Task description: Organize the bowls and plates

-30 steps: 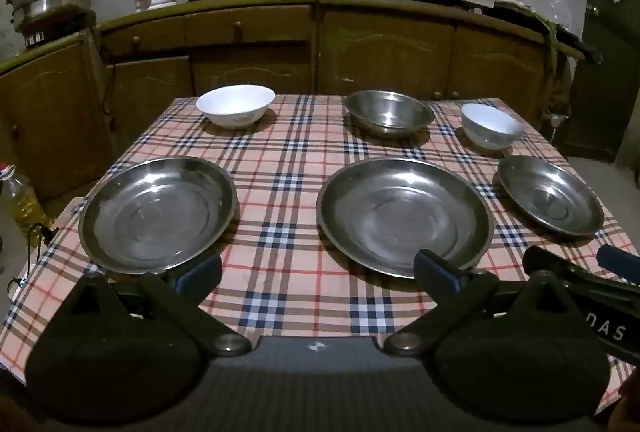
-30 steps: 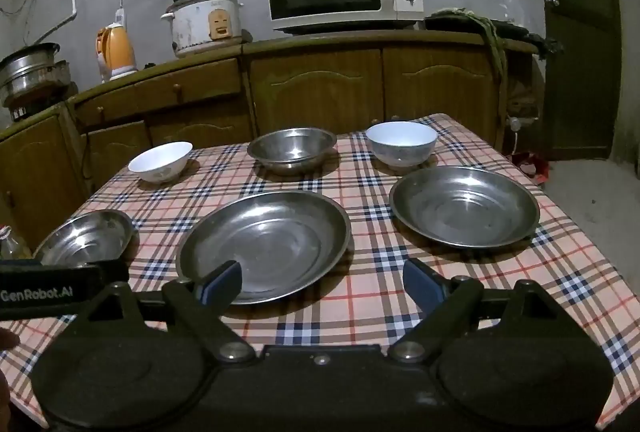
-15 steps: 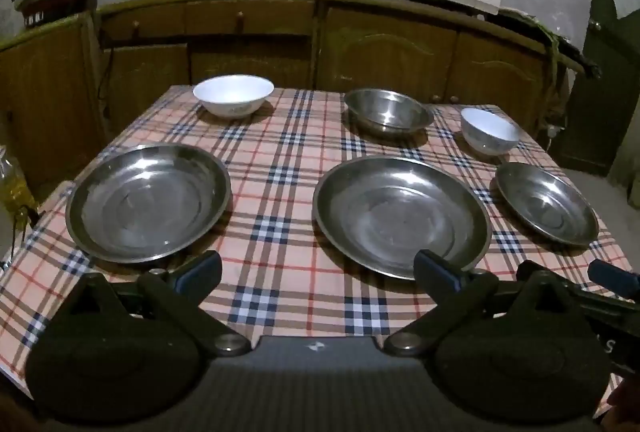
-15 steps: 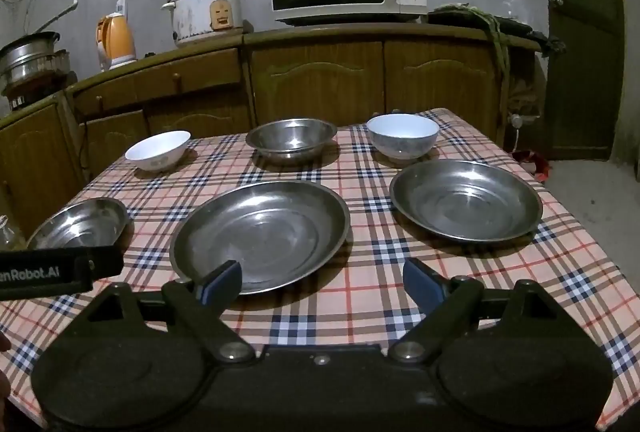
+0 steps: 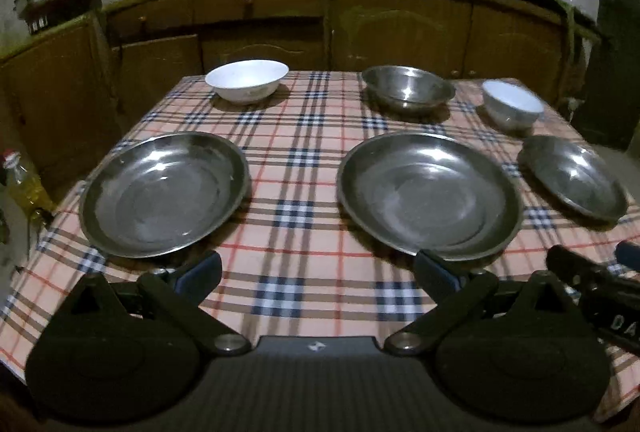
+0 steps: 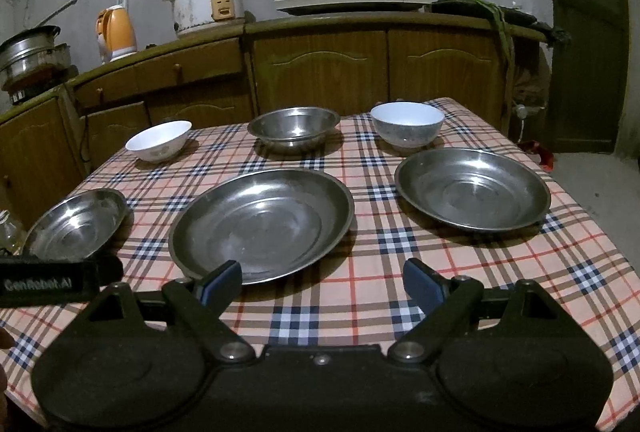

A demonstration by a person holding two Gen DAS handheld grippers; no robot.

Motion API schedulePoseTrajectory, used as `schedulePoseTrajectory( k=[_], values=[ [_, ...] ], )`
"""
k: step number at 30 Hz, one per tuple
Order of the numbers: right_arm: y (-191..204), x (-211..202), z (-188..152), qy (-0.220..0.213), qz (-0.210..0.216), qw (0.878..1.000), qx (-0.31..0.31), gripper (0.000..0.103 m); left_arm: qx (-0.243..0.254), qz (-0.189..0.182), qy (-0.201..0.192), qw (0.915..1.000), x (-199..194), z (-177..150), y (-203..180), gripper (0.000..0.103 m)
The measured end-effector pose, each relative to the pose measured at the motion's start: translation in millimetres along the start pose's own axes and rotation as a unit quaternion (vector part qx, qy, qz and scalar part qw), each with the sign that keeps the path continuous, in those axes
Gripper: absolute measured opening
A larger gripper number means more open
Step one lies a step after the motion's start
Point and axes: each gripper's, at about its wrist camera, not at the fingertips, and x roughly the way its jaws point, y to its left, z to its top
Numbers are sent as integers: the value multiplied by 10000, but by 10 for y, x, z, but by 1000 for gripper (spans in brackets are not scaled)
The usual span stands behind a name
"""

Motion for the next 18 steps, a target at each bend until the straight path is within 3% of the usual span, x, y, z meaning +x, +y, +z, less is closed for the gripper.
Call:
schedulePoseTrajectory(
  k=[3, 18],
  values=[
    [3, 20, -4, 23, 12, 10000, -13, 103, -229, -77, 119, 9996, 35, 8, 78, 103],
    [-1, 102, -28, 134, 76, 9999, -54, 103, -394, -128, 242, 9988, 160, 12, 143, 103]
  ],
)
